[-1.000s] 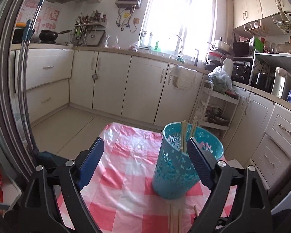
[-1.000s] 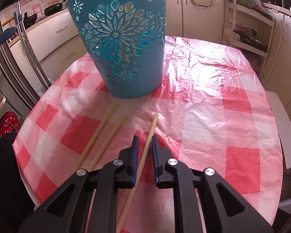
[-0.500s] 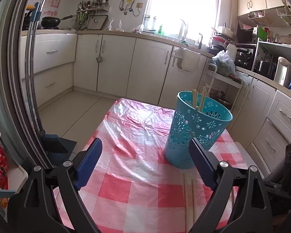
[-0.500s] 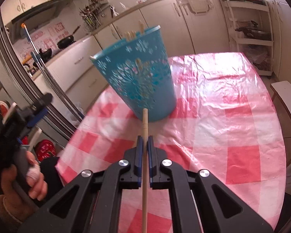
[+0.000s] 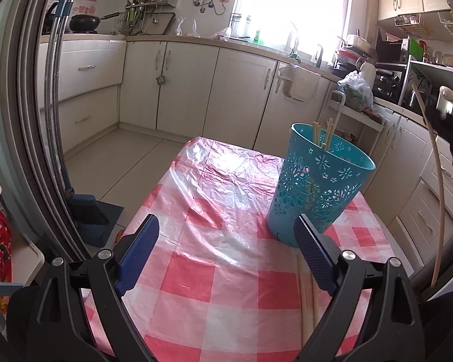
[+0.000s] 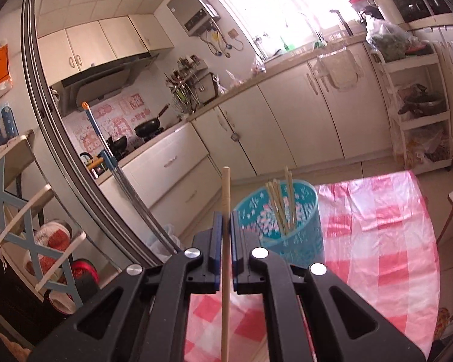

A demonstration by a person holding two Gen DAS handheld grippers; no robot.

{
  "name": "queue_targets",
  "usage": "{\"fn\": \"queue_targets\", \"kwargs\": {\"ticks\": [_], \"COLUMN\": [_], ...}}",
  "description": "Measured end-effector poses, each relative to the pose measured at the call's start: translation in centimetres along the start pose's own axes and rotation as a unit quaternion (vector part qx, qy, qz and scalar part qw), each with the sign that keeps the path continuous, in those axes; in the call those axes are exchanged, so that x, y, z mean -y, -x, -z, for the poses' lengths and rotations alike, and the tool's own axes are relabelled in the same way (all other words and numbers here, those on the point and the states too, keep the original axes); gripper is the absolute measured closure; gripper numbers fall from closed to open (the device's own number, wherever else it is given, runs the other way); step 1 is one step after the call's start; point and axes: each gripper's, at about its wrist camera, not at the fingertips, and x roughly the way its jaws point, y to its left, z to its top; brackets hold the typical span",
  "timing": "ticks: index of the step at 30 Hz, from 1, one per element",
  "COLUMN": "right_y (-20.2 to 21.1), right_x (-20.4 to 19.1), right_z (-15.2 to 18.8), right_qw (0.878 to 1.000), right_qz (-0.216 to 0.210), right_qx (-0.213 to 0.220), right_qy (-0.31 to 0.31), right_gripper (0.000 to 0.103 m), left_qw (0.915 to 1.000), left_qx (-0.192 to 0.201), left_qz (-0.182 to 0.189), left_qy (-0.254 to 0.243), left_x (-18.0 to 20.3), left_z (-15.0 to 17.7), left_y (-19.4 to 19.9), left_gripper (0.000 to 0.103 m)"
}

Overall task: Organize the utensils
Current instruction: 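Lift the held chopstick with the right tool and release it into the basket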

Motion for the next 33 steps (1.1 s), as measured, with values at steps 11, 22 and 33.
{"fn": "queue_targets", "kwargs": {"ticks": [11,22,33], "right_y": [-5.8,-8.2,-1.6], "right_x": [-0.1,1.9,4.0], "right_z": [-3.1,1.7,10.4], "right_qw": [0.974,0.975,0.977], "right_qz": [0.152,0.185,0.207], "right_qx": [0.155,0.078,-0.042], "right_qy": [0.059,0.094,0.036], "right_gripper": [0.097,0.089,0.064], "left_qw": [0.9999,0.9998,0.9992], "left_qx": [-0.012,-0.02,-0.03], "left_qz": [0.001,-0.001,-0.014], "left_qy": [-0.003,0.004,0.022], "left_x": [0.0,-0.5,-1.3], "left_z": [1.2,1.5,2.0], "left_y": [-0.4,-0.9,-1.6], "left_gripper": [0.016,0.016,0.016]}}
